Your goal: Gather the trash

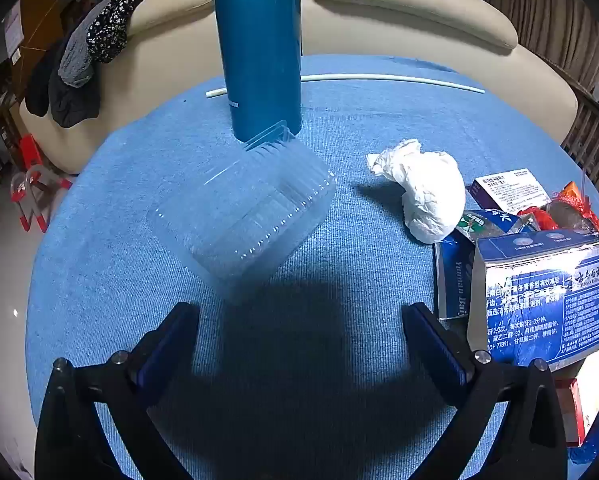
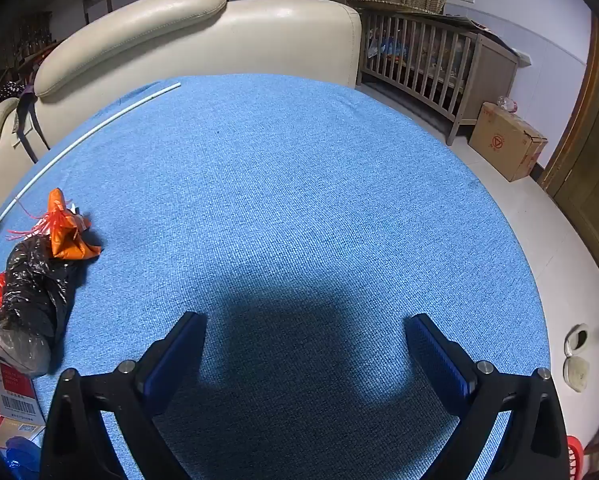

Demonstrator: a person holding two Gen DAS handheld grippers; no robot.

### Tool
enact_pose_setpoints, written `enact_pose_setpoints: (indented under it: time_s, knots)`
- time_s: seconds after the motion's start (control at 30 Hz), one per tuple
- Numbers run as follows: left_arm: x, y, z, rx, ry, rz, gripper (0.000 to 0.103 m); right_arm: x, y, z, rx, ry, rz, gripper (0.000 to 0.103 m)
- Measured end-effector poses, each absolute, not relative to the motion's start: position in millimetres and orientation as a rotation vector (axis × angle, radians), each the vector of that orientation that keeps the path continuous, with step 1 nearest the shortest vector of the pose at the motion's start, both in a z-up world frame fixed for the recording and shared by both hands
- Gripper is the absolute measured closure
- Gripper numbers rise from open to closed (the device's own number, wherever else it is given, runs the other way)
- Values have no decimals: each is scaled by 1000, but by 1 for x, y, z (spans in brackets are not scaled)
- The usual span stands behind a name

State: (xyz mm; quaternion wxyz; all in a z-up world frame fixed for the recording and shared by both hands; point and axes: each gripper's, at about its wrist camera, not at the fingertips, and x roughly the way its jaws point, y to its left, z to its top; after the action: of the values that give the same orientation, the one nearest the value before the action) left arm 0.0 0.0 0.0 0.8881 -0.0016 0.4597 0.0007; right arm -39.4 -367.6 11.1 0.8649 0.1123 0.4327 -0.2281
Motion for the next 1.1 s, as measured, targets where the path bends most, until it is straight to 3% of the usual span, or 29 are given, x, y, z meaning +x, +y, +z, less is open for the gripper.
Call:
enact_pose_setpoints:
  time_s: [0.63,0.93,1.1]
  knots:
    - [-2,2,1,6,959,-33,0,-38,-367,11,239,906,-489,0]
    - [-57,6,33,-8,880,-80,0,-37,-370,15,253,939,-468,1]
    - [-84,0,50,-13,839,-101,0,-92,-362,61,253,773,-506,0]
